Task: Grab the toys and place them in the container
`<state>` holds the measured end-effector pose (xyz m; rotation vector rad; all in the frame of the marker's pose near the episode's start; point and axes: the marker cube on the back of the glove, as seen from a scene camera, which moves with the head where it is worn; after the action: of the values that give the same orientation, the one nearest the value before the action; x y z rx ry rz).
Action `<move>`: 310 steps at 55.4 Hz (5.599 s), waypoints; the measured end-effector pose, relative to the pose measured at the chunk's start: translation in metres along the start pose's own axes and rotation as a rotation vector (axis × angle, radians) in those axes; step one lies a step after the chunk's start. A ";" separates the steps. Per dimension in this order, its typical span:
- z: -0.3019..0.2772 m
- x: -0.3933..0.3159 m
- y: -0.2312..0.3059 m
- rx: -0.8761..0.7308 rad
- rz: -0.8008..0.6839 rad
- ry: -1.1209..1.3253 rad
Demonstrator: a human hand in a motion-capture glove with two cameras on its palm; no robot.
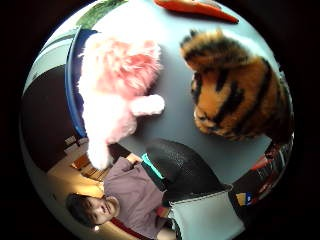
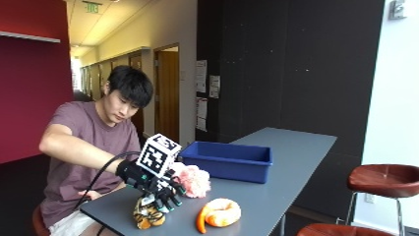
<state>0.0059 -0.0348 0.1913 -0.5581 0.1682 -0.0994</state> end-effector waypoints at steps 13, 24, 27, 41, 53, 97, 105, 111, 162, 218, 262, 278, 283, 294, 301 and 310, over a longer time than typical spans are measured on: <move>0.030 0.006 -0.017 0.171 -0.032 0.043; 0.033 0.002 -0.024 0.341 0.002 -0.011; 0.030 0.002 -0.028 0.398 0.050 0.011; 0.016 -0.012 -0.017 0.194 0.091 0.057; -0.057 -0.029 0.021 0.224 0.120 0.026; -0.189 -0.379 -0.015 0.470 -0.304 0.092; -0.171 -0.406 -0.018 0.290 -0.348 0.145; -0.167 -0.388 -0.016 0.207 -0.391 0.170; -0.021 -0.167 0.016 -0.020 -0.535 0.441; -0.040 -0.137 -0.039 0.250 -0.248 0.363; -0.176 -0.421 0.042 0.305 -0.334 0.106; -0.178 -0.384 0.025 0.151 -0.188 0.129; -0.194 -0.360 0.023 0.269 -0.211 0.062; -0.213 -0.269 0.005 0.328 0.063 0.051; -0.210 -0.204 -0.009 0.323 0.152 0.073; -0.191 -0.136 -0.035 0.264 0.201 0.029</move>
<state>-0.1649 -0.1446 0.0680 -0.2749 0.2349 0.0653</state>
